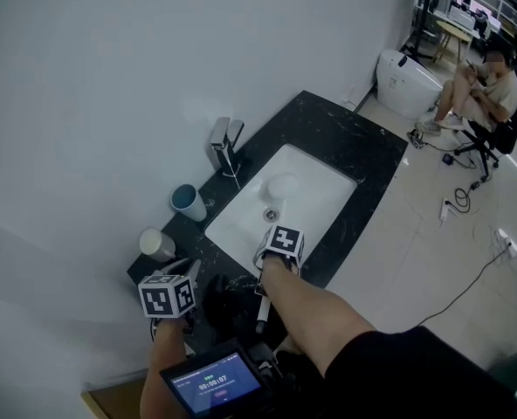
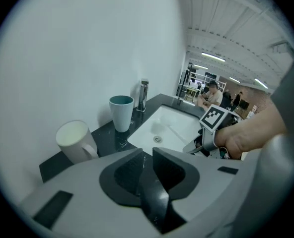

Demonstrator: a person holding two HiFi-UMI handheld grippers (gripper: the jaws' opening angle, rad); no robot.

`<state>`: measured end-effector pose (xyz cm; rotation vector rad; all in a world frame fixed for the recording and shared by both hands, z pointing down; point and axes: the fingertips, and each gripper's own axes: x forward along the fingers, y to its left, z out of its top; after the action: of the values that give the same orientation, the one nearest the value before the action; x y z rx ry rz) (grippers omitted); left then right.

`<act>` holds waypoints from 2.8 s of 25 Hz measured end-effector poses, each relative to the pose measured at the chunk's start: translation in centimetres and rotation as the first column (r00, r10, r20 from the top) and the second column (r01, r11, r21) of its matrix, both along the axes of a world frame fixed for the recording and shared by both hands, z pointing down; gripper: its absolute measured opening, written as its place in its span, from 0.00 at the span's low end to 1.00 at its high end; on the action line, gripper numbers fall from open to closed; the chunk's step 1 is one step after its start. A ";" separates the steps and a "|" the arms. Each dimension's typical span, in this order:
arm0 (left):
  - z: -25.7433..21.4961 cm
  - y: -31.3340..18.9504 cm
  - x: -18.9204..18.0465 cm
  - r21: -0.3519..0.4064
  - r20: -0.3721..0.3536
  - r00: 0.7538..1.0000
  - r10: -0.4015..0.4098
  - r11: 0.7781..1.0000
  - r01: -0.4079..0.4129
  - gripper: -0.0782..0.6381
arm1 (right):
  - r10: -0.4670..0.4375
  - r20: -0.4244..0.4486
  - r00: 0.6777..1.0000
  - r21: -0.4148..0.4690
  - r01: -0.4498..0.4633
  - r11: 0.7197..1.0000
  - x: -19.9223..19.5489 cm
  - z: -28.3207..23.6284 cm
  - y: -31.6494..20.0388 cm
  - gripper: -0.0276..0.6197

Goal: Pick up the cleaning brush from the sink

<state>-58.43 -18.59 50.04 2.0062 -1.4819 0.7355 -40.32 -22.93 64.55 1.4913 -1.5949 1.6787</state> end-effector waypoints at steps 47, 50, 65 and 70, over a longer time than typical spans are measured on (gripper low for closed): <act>-14.6 11.4 30.6 0.587 -0.141 0.764 -0.630 0.568 0.577 0.11 | -0.716 -0.291 0.634 0.931 0.359 -0.061 27.8 -30.8 2.7 0.11; -15.1 11.2 31.8 0.599 -0.137 0.759 -0.637 0.557 0.575 0.11 | -0.710 -0.294 0.640 0.940 0.326 -0.097 29.2 -31.8 3.1 0.11; -16.7 10.7 34.9 0.680 -0.076 0.784 -0.616 0.543 0.493 0.11 | -0.678 -0.316 0.663 0.938 0.325 -0.119 33.8 -32.0 0.9 0.11; -16.9 11.3 34.5 0.677 -0.101 0.777 -0.621 0.529 0.511 0.11 | -0.681 -0.336 0.651 0.931 0.339 -0.134 33.8 -31.9 1.4 0.11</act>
<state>-23.92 -7.28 33.12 1.6980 -2.6148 0.0294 -6.49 -21.53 32.70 0.5250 -3.2094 0.0515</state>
